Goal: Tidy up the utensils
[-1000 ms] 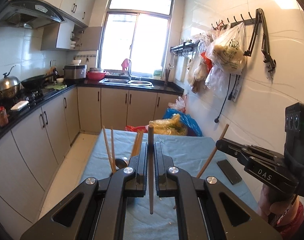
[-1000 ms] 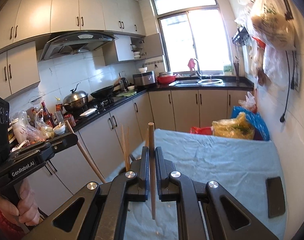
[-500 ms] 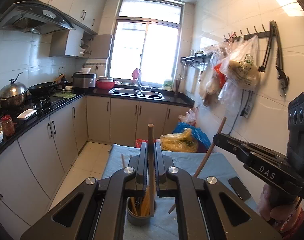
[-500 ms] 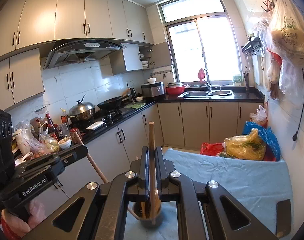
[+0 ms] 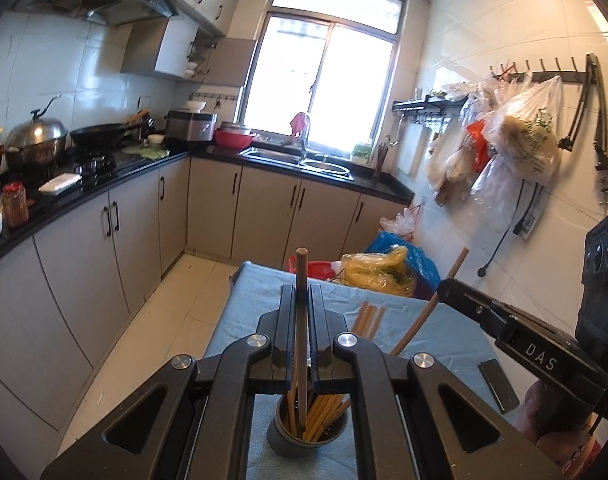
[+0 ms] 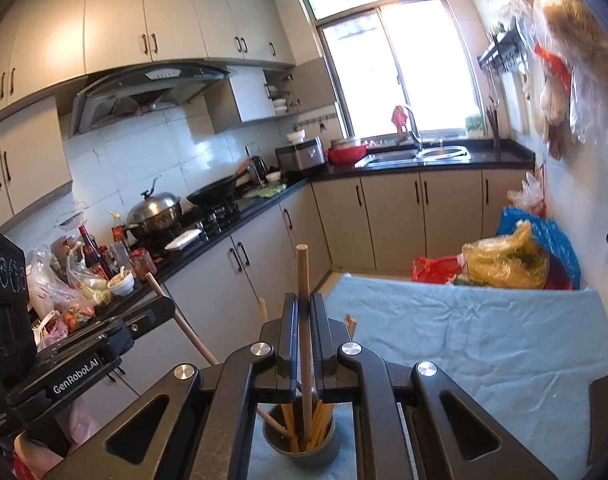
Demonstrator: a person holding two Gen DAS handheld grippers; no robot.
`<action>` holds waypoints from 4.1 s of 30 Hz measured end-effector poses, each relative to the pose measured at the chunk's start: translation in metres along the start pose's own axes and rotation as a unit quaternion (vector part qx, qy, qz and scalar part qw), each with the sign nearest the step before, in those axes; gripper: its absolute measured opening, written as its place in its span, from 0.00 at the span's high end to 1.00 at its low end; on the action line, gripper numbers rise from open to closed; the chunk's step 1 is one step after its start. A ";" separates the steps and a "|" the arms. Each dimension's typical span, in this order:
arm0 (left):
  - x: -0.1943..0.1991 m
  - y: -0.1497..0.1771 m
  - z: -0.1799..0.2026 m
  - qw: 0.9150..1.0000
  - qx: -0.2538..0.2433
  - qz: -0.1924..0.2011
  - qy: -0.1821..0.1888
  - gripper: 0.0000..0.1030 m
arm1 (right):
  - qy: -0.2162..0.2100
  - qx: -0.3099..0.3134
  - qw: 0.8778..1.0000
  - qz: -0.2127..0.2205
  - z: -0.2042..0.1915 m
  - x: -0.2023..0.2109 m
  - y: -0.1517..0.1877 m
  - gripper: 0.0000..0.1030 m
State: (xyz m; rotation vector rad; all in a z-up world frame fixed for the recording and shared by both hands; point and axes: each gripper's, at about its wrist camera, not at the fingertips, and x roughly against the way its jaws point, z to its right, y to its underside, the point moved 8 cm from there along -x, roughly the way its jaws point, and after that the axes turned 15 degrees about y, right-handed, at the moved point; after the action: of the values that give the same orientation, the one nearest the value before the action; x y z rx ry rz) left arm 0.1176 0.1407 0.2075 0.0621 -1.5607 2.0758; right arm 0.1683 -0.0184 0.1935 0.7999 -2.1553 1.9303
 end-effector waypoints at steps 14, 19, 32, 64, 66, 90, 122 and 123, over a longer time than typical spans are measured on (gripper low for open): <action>-0.034 0.041 -0.021 0.999 0.029 -0.038 0.000 0.95 | 0.003 -0.026 0.997 -0.072 0.019 -0.051 0.050 0.94; -0.038 0.047 -0.028 0.999 0.031 -0.042 -0.002 0.95 | 0.002 -0.029 0.996 -0.086 0.021 -0.060 0.059 0.94; -0.038 0.048 -0.031 0.999 0.034 -0.041 0.004 0.95 | 0.004 -0.029 0.995 -0.094 0.023 -0.065 0.066 0.93; -0.019 0.041 -0.033 0.999 0.023 -0.034 -0.011 0.94 | 0.002 -0.020 0.996 -0.084 0.020 -0.040 0.058 0.92; -0.014 0.040 -0.035 0.999 0.022 -0.031 -0.017 0.93 | 0.002 -0.021 0.996 -0.082 0.020 -0.035 0.057 0.91; 0.087 0.180 -0.005 0.986 -0.004 -0.045 -0.161 0.03 | 0.160 0.104 0.981 -0.022 0.067 0.090 0.182 0.12; 0.070 0.264 0.013 0.958 -0.067 -0.153 -0.233 0.02 | 0.214 0.162 0.960 -0.083 0.080 0.097 0.270 0.08; 0.069 0.265 0.013 0.958 -0.066 -0.153 -0.232 0.02 | 0.213 0.162 0.960 -0.084 0.080 0.097 0.270 0.08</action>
State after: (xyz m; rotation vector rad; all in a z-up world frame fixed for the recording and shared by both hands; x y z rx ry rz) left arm -0.0619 0.1068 0.0029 0.7425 -1.8161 1.7834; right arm -0.0218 -0.1130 -0.0155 0.5229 -1.5023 2.1519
